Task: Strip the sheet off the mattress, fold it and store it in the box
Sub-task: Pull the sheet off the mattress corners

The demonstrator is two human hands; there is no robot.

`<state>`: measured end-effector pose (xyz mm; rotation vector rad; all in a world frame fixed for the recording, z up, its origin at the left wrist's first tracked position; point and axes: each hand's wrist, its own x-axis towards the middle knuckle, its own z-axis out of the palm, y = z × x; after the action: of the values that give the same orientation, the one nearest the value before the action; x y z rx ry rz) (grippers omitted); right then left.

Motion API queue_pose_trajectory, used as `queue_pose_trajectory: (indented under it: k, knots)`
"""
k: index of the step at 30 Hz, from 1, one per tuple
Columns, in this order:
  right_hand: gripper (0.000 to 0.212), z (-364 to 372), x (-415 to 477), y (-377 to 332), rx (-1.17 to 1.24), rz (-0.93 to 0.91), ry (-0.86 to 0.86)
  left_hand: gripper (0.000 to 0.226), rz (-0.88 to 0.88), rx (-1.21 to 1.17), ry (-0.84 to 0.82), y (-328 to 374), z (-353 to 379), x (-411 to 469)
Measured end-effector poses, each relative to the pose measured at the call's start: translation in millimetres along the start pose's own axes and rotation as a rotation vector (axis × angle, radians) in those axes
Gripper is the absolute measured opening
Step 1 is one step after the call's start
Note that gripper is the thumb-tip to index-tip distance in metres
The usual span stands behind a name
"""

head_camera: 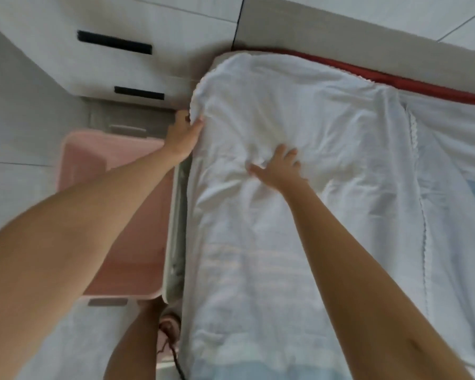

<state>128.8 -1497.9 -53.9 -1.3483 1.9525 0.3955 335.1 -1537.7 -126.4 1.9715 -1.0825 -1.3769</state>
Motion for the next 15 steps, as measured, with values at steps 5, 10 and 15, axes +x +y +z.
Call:
queue_pose_trajectory:
  k: [5, 10, 15]
  knots:
    - [0.136, 54, -51, 19, -0.102, -0.142, -0.064, 0.071, -0.447, -0.306, -0.330, -76, 16, -110]
    - [0.134, 74, -46, 20, -0.147, -0.129, 0.039, 0.073, -0.628, -0.519, -0.411, -146, 53, -158]
    - [0.133, 81, -43, 22, -0.144, -0.119, 0.092, 0.045, -0.656, -0.708, -0.373, -160, 66, -163]
